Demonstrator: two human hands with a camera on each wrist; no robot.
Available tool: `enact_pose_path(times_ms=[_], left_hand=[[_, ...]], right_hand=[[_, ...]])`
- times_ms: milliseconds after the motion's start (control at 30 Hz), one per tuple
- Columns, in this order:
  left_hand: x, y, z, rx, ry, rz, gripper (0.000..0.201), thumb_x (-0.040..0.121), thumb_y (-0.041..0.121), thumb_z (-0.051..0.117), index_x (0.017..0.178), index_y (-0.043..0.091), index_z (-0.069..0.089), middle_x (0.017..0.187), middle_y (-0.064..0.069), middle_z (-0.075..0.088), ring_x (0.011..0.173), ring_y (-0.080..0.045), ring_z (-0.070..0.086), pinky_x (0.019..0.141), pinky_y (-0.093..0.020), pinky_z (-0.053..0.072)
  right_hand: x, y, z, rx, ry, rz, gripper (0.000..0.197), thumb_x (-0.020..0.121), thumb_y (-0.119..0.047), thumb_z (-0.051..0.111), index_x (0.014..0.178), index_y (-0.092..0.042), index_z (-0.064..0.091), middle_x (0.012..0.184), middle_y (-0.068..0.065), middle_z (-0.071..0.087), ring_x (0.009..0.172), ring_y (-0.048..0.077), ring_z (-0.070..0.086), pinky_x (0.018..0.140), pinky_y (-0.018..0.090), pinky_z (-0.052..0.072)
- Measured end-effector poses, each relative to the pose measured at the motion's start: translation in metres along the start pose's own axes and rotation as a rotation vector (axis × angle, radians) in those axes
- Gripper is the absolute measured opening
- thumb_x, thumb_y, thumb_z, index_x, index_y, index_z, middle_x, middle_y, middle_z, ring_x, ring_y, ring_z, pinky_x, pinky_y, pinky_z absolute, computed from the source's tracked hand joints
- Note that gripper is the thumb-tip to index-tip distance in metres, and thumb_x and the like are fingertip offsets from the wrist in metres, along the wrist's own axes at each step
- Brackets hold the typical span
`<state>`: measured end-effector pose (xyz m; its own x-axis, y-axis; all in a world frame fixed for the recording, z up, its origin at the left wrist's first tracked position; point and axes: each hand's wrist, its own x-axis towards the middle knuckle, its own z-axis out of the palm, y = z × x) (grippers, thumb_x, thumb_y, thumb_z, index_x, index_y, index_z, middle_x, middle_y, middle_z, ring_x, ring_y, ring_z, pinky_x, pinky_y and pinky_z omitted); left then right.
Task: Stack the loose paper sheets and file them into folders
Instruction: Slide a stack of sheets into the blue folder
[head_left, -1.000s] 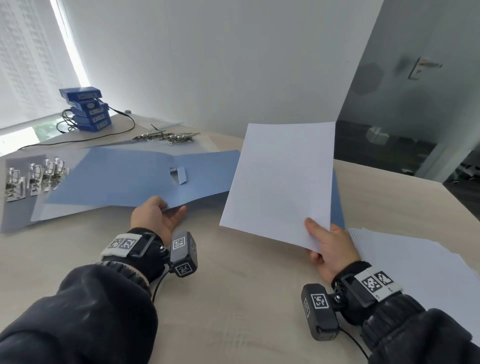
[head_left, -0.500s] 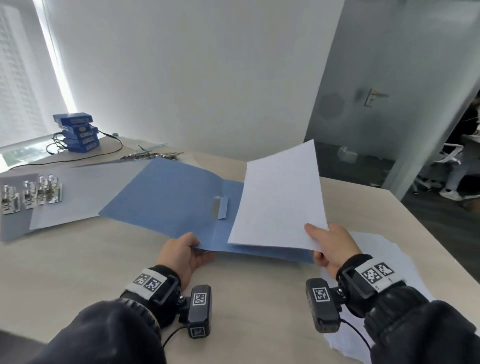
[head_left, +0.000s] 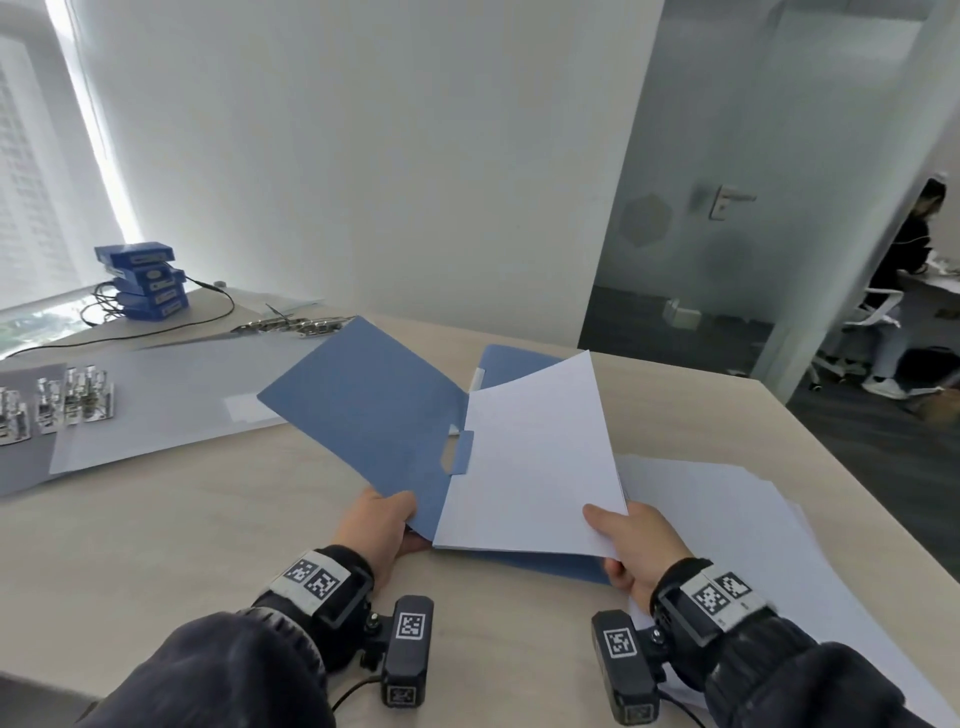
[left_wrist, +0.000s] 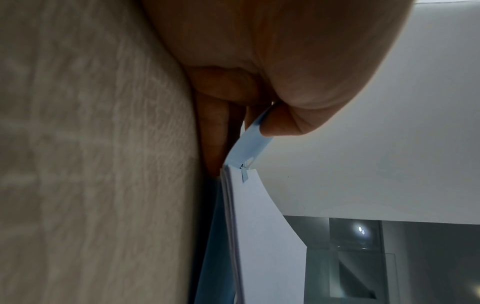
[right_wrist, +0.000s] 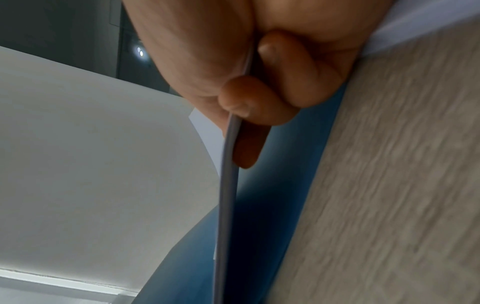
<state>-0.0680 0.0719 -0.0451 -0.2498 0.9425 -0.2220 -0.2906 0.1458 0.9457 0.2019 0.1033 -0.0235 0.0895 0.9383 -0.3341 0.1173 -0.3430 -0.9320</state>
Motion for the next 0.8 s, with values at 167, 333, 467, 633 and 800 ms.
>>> enact_pose_path(times_ms=[167, 333, 467, 633, 800], left_hand=[[0.001, -0.001, -0.001, 0.035, -0.008, 0.008, 0.042, 0.088, -0.014, 0.035, 0.107, 0.01, 0.065, 0.103, -0.014, 0.074, 0.093, -0.036, 0.072, 0.075, -0.049, 0.062], [0.001, -0.001, -0.002, 0.045, -0.009, 0.011, 0.043, 0.089, -0.013, 0.036, 0.112, 0.009, 0.065, 0.112, -0.017, 0.073, 0.101, -0.039, 0.071, 0.081, -0.055, 0.061], [0.0, 0.001, -0.001, 0.05, -0.017, 0.014, 0.043, 0.088, -0.014, 0.035, 0.106, 0.011, 0.066, 0.11, -0.017, 0.073, 0.102, -0.041, 0.07, 0.085, -0.058, 0.059], [0.0, 0.002, 0.001, 0.06, -0.028, 0.014, 0.044, 0.089, -0.014, 0.034, 0.109, 0.01, 0.065, 0.109, -0.015, 0.074, 0.098, -0.037, 0.072, 0.084, -0.055, 0.06], [-0.002, 0.003, 0.0, 0.053, -0.023, 0.003, 0.044, 0.088, -0.014, 0.034, 0.111, 0.009, 0.064, 0.112, -0.017, 0.073, 0.101, -0.039, 0.071, 0.087, -0.059, 0.059]], right_hand=[[0.007, 0.001, 0.001, 0.009, -0.003, 0.007, 0.014, 0.096, -0.022, 0.064, 0.097, -0.008, 0.065, 0.076, 0.006, 0.059, 0.043, 0.015, 0.038, 0.041, 0.016, 0.025], [0.013, 0.001, 0.002, 0.016, -0.004, 0.023, 0.013, 0.096, -0.021, 0.064, 0.095, -0.008, 0.064, 0.075, 0.007, 0.058, 0.042, 0.014, 0.037, 0.042, 0.016, 0.024], [0.017, 0.004, 0.002, 0.024, -0.006, 0.031, 0.013, 0.096, -0.021, 0.064, 0.099, -0.008, 0.063, 0.079, 0.008, 0.059, 0.043, 0.015, 0.036, 0.041, 0.016, 0.023], [0.019, 0.005, 0.001, 0.03, -0.019, 0.037, 0.011, 0.096, -0.022, 0.064, 0.097, -0.011, 0.063, 0.081, 0.008, 0.058, 0.04, 0.014, 0.036, 0.04, 0.015, 0.022], [0.02, 0.005, 0.001, 0.025, -0.027, 0.04, 0.011, 0.097, -0.023, 0.064, 0.095, -0.012, 0.063, 0.079, 0.007, 0.058, 0.04, 0.014, 0.036, 0.041, 0.015, 0.022]])
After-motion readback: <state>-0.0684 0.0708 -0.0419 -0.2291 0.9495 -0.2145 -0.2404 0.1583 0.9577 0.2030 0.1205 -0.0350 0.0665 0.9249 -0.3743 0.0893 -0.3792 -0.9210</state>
